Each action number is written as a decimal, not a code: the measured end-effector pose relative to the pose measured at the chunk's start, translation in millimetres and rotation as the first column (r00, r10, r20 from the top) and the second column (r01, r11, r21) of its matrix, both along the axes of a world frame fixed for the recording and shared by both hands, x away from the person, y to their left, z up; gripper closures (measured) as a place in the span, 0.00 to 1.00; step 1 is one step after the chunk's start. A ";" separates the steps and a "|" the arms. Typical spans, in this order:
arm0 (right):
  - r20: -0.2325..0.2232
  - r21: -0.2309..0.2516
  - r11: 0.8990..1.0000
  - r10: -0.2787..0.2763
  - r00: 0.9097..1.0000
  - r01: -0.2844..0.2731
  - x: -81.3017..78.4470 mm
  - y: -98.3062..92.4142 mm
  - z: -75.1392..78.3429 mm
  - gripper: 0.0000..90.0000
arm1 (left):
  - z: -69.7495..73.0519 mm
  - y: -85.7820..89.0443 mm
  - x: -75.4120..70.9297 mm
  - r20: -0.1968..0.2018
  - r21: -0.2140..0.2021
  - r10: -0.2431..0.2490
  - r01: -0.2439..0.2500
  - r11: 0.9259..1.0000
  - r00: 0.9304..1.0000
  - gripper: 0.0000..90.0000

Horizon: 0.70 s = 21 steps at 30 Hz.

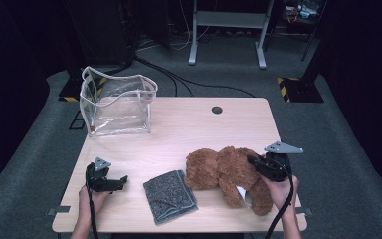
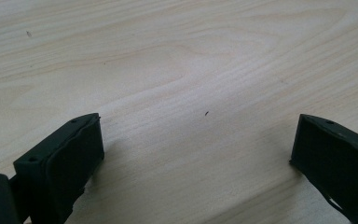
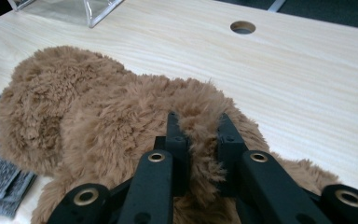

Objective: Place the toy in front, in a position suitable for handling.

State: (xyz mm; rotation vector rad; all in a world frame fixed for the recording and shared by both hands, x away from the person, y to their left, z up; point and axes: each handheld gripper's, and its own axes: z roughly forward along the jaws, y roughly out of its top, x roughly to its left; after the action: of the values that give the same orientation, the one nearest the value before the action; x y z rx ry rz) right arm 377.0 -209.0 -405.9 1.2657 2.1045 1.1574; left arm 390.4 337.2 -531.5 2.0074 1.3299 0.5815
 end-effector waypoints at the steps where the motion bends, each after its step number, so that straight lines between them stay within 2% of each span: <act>1: 0.005 -0.001 1.000 0.003 1.000 -0.003 1.7 0.6 1.0 0.89 | 0.0 0.0 0.0 0.000 0.000 0.000 0.000 1.000 1.000 0.02; 12: 0.046 0.017 1.000 0.015 0.999 -0.015 16.6 6.8 6.7 0.89 | -0.3 0.0 0.2 0.005 -0.001 0.002 -0.002 1.000 1.000 0.02; 21: 0.070 0.007 1.000 0.022 0.997 -0.022 31.4 13.3 14.8 0.90 | -0.3 0.0 0.1 0.004 -0.001 0.002 -0.002 1.000 1.000 0.02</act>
State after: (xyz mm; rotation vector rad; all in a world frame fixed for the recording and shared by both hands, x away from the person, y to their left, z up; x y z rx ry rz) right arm 408.4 -195.7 -391.1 1.1913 2.0702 1.2029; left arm 390.5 337.2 -531.8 2.0033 1.3296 0.5851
